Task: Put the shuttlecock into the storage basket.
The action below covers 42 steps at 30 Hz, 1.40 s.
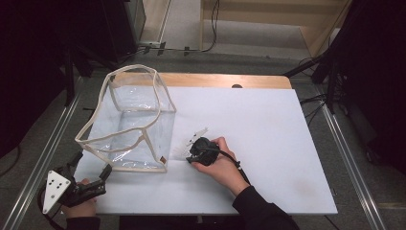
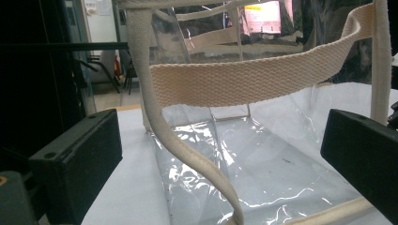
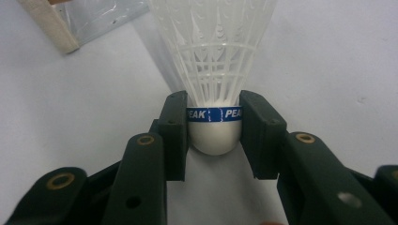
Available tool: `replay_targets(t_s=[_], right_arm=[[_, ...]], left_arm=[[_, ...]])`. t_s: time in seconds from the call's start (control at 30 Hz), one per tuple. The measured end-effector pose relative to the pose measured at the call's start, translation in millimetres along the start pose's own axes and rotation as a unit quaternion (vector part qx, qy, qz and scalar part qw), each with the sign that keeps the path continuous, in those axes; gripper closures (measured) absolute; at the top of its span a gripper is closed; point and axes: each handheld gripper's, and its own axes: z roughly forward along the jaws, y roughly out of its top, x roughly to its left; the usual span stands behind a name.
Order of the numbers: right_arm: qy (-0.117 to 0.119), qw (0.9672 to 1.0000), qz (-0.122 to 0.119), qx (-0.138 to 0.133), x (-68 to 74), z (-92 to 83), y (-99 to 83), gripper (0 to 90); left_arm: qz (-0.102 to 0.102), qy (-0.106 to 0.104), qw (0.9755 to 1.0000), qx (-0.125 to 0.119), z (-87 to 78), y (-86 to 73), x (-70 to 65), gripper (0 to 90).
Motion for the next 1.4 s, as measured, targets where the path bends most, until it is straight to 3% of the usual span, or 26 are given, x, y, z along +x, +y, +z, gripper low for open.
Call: replay_targets(t_s=[0.33,1.4], right_arm=[[0.008,1.0,0.0,-0.005,-0.1,-0.8,0.4,63.0],[0.015,0.9972,0.006,-0.073,0.9,-21.4,4.5,63.1]], left_arm=[[0.0,0.0,1.0,0.0,-0.1,0.0,0.1,0.0],[-0.001,0.0,1.0,-0.001,-0.2,0.2,0.0,0.0]])
